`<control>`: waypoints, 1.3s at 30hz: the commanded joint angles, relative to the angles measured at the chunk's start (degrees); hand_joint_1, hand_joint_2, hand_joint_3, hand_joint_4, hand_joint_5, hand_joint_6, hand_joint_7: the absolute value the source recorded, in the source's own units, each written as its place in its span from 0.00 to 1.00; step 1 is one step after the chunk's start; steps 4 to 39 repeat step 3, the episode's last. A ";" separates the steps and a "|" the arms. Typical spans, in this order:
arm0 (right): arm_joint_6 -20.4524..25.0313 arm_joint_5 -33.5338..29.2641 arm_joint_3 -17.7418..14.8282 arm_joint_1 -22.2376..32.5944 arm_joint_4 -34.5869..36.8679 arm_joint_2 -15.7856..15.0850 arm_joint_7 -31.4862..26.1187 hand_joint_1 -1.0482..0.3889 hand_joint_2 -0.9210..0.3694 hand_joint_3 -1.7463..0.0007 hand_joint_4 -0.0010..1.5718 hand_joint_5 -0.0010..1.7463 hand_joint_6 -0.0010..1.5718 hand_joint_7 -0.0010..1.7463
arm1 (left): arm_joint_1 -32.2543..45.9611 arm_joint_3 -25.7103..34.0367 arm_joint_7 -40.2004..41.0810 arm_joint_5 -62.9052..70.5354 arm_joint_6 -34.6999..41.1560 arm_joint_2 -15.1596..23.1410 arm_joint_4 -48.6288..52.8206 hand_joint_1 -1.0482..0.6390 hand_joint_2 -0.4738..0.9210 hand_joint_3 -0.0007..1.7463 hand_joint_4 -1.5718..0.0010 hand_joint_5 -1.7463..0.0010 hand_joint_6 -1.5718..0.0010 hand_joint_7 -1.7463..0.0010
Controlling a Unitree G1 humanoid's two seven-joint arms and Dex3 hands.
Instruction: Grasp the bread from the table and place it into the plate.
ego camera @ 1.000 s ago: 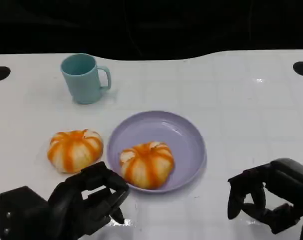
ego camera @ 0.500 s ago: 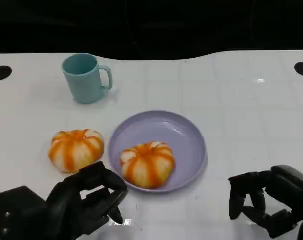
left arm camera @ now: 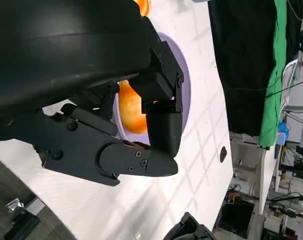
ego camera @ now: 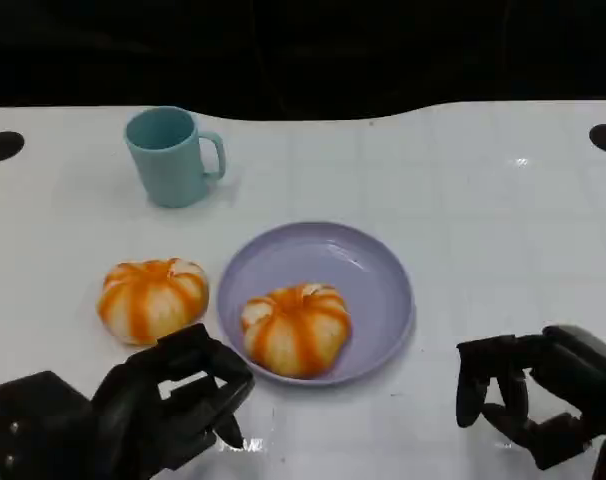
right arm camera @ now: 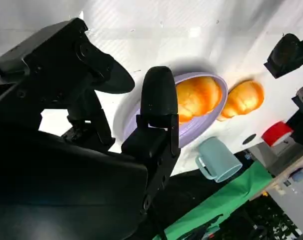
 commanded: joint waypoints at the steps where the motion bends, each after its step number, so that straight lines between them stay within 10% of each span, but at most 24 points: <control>1: -1.39 0.71 -0.16 -1.03 1.29 0.13 -0.58 0.69 0.41 0.29 0.47 1.00 0.46 0.78 | 0.55 0.64 -0.11 0.05 0.03 1.20 -0.45 0.32 1.00 0.18 0.56 0.00 0.54 0.20; 39: -1.57 0.76 -0.17 -1.12 1.42 0.23 -0.52 0.69 0.41 0.29 0.46 1.00 0.45 0.77 | 0.58 0.83 -0.11 -0.32 0.11 1.16 -0.49 0.32 1.00 0.18 0.56 0.00 0.54 0.20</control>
